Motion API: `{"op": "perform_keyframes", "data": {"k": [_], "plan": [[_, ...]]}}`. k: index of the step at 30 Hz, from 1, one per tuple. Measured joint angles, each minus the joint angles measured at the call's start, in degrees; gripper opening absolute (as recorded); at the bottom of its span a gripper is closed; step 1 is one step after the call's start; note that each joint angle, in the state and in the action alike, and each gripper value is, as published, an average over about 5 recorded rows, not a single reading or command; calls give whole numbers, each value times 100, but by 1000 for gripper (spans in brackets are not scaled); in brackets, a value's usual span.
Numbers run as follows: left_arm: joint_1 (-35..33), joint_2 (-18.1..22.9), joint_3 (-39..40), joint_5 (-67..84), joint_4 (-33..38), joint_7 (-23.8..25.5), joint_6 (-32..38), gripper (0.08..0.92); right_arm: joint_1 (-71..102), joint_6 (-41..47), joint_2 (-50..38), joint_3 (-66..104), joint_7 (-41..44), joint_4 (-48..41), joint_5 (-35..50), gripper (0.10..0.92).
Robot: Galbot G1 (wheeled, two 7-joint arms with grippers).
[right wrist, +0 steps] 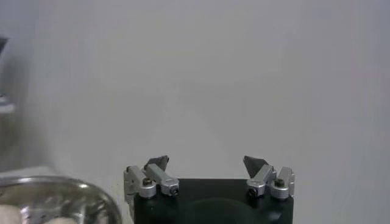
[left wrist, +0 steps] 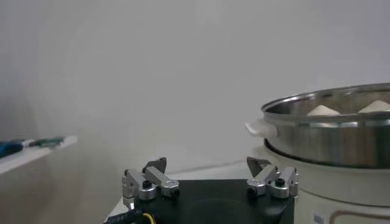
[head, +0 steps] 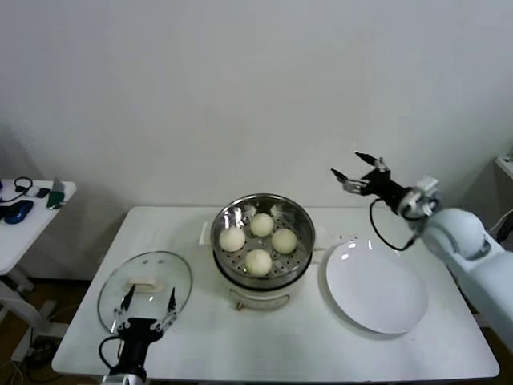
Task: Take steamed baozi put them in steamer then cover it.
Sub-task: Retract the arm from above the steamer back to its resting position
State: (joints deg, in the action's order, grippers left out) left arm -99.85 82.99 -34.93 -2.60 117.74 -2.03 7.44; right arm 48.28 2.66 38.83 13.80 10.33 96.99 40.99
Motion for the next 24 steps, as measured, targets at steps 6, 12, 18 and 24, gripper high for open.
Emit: {"op": "perform_keyframes", "data": {"k": [6,12,18,24], "plan": [[64,-122,-59,-54,-69,65,210,823,1921,-829,649,1194,3,27,-406,823],[139,-212,-150,-486,-80,-116,350,823,3076,-1566,1288,1751,-26,-2,-680,823],[135,-415,-332,-1855,-215,-640,374,823,3762,-2111,1828,1972,-142,-87,-919,823],[217,-685,-463,-3692,-638,-1108,366,823,4178,-2421,2214,2015,-222,-169,-1082,823]]}}
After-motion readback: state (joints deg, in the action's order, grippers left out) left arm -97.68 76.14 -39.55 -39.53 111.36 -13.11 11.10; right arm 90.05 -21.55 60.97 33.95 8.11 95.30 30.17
